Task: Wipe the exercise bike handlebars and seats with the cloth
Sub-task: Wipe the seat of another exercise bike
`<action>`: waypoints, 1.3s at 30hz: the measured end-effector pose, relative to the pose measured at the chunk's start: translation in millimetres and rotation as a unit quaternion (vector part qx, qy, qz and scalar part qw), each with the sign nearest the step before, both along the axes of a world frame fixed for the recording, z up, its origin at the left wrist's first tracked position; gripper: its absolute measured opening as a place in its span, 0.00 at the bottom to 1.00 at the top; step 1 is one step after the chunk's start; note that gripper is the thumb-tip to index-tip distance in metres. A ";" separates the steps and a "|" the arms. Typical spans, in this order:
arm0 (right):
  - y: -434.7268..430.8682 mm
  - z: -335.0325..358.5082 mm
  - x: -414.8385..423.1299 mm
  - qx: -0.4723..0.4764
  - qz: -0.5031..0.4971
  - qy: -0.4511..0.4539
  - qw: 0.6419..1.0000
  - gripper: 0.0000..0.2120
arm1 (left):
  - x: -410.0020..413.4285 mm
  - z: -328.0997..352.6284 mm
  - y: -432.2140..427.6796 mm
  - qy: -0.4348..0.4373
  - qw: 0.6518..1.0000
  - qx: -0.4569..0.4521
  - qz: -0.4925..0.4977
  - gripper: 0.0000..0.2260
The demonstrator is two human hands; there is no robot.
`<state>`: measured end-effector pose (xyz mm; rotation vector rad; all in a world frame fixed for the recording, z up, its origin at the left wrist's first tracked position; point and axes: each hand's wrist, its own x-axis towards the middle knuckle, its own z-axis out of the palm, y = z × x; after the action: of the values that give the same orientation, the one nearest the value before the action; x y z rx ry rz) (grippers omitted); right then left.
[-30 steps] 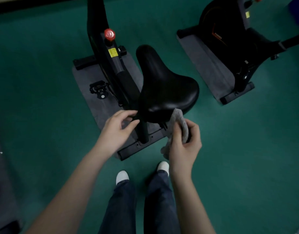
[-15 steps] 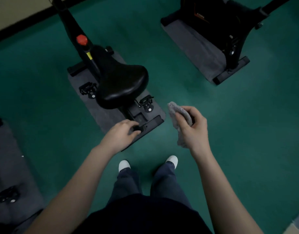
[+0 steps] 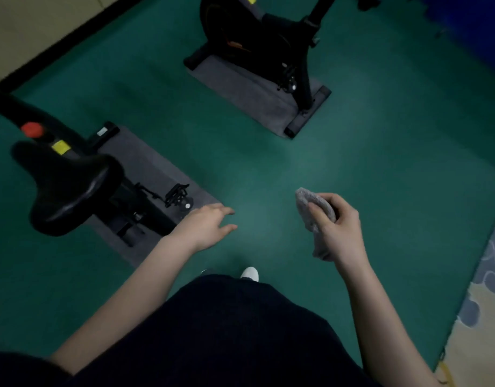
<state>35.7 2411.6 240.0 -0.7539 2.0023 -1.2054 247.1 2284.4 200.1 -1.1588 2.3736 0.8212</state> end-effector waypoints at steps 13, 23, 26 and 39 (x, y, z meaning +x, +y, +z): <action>-60.2 7.8 -130.4 0.008 -0.040 0.039 0.998 0.05 | -139.4 -4.5 -92.7 0.054 0.997 -0.046 -0.010 0.25; -209.4 30.2 -253.6 -0.004 -0.015 0.083 0.996 0.06 | -305.4 0.8 -225.9 0.105 0.992 -0.069 -0.024 0.26; -232.7 35.0 -283.4 -0.011 -0.024 0.073 0.997 0.07 | -346.0 13.5 -255.7 0.124 0.988 -0.091 -0.028 0.26; -288.0 29.9 -450.1 -0.010 0.065 0.054 0.996 0.02 | -460.9 25.2 -280.6 0.165 0.972 -0.113 0.119 0.22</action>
<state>-414.5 2123.7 269.9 -0.9623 1.9964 -1.1306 -213.7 2003.8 225.2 -1.5270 2.6887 0.8964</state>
